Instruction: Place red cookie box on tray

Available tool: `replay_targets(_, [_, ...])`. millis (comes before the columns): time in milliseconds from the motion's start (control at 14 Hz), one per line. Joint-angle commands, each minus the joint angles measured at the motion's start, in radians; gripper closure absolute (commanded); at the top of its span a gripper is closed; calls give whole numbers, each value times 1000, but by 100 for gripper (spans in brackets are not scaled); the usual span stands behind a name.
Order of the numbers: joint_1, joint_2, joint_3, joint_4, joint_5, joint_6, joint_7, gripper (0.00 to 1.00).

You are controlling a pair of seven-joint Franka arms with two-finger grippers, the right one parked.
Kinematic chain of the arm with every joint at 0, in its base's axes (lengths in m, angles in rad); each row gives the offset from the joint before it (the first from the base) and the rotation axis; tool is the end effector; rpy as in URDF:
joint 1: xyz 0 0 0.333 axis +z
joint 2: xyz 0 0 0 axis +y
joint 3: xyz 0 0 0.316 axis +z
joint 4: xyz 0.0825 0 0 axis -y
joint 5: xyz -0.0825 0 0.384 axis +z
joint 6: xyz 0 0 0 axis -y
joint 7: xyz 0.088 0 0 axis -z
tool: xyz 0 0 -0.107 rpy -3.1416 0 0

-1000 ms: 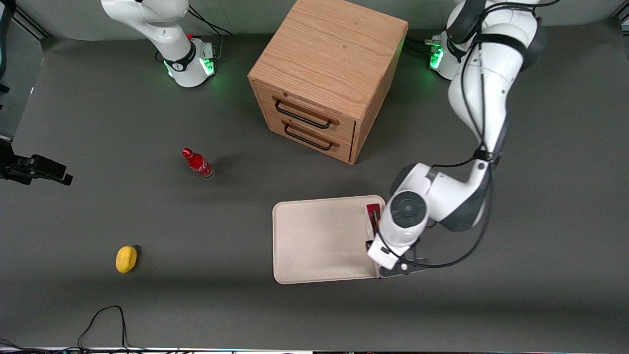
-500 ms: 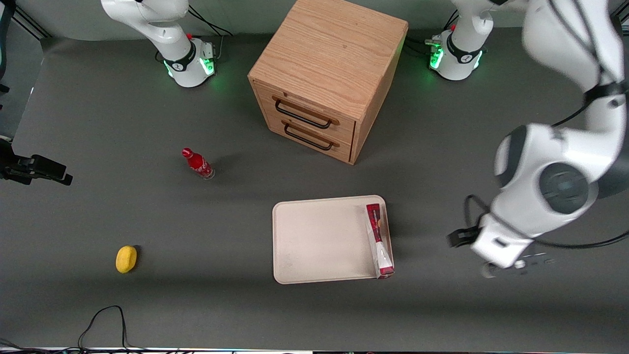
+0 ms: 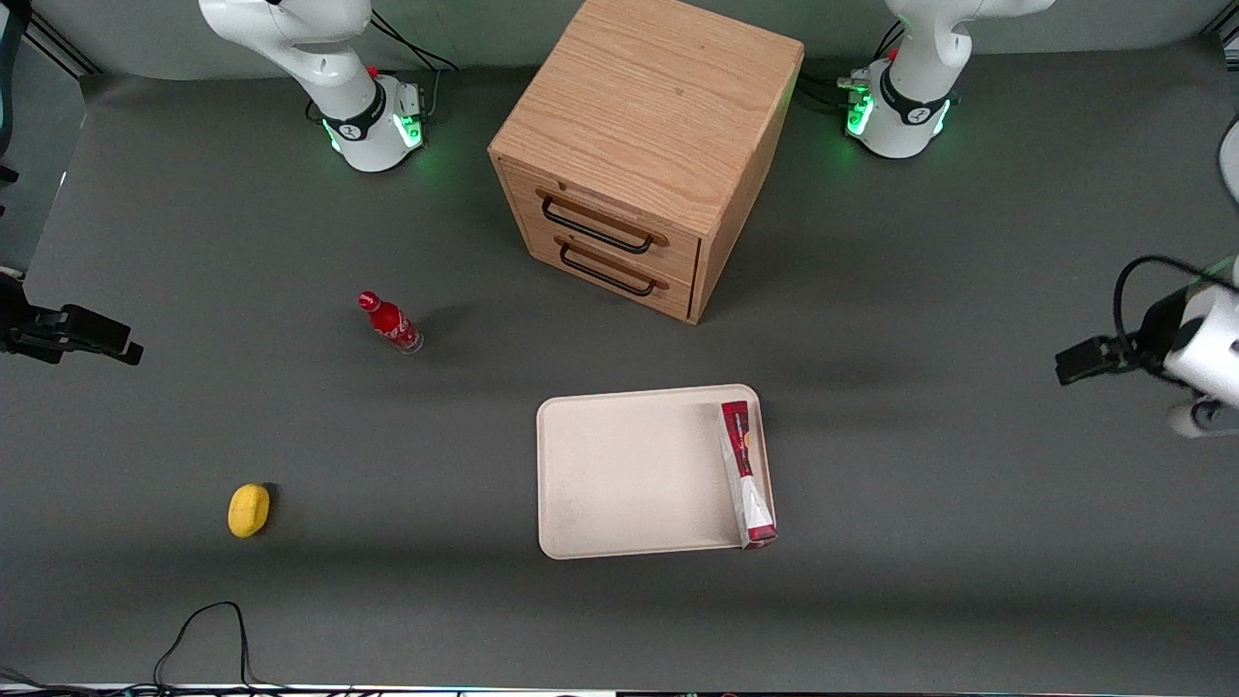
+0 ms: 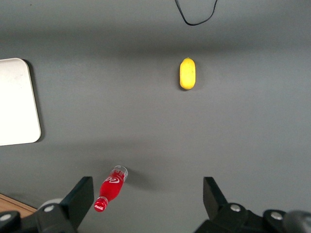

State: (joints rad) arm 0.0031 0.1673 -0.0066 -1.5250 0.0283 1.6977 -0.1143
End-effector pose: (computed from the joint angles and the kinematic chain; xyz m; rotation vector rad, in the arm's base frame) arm 0.6137 0.0008 0.5597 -3.1105 -0.1672 -0.0109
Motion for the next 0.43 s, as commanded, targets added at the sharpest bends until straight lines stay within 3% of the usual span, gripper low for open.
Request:
replay_targets(0, [24,-169,-3,-210,-25,66,74,0])
replay_targets(357, [31,-223,-4,-250,-34,50,82,0])
